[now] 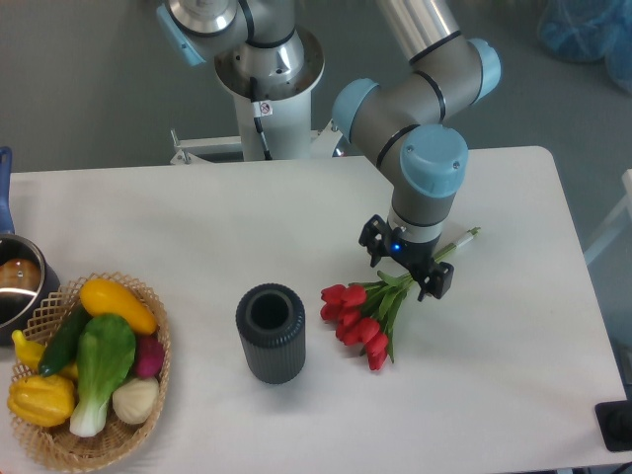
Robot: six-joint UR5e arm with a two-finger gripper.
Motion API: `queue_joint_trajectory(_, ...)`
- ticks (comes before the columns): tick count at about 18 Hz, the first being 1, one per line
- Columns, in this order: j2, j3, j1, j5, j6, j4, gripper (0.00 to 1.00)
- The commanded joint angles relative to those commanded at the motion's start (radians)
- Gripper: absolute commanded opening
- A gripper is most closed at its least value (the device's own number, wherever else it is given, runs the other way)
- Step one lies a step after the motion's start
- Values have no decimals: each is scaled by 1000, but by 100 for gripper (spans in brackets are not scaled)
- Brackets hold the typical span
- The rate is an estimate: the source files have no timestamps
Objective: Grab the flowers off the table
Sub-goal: 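Hover the open gripper above the red tulip stems, then lower the gripper onto the tulip stems and close it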
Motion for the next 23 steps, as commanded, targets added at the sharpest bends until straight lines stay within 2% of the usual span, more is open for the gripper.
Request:
queue_joint_trajectory(5, -11, 34, 0, 0, 0, 0, 100)
queue_joint_trajectory(13, -94, 71, -28, -6, -12, 11, 100)
queue_joint_trajectory(23, -101, 72, -74, 3, -29, 11, 99)
